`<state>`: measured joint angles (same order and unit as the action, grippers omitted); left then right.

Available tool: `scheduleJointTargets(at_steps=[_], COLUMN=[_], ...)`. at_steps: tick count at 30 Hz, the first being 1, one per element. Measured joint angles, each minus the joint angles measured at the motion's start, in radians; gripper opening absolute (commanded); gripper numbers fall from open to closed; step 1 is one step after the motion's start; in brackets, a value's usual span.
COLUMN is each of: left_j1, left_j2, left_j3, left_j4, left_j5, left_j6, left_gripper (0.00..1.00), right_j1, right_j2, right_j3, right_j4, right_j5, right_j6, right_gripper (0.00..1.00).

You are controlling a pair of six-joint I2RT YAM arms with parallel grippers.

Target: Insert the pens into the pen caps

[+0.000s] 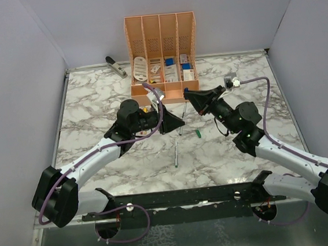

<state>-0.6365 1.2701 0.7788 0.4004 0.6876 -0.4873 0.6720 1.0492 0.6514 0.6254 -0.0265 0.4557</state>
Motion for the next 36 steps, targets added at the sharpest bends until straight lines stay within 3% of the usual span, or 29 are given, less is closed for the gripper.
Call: scheduleJointTargets(at_steps=[36], left_j1=[0.000], left_j2=[0.010], left_j3=[-0.007], left_j4=[0.038], left_j5=[-0.044], left_j6=[-0.020], left_gripper=[0.00], right_j1=[0.000], right_j2=[0.014], right_j3=[-0.007], right_j4=[0.030], right_j5=[0.006], right_j6=[-0.008], right_gripper=[0.01])
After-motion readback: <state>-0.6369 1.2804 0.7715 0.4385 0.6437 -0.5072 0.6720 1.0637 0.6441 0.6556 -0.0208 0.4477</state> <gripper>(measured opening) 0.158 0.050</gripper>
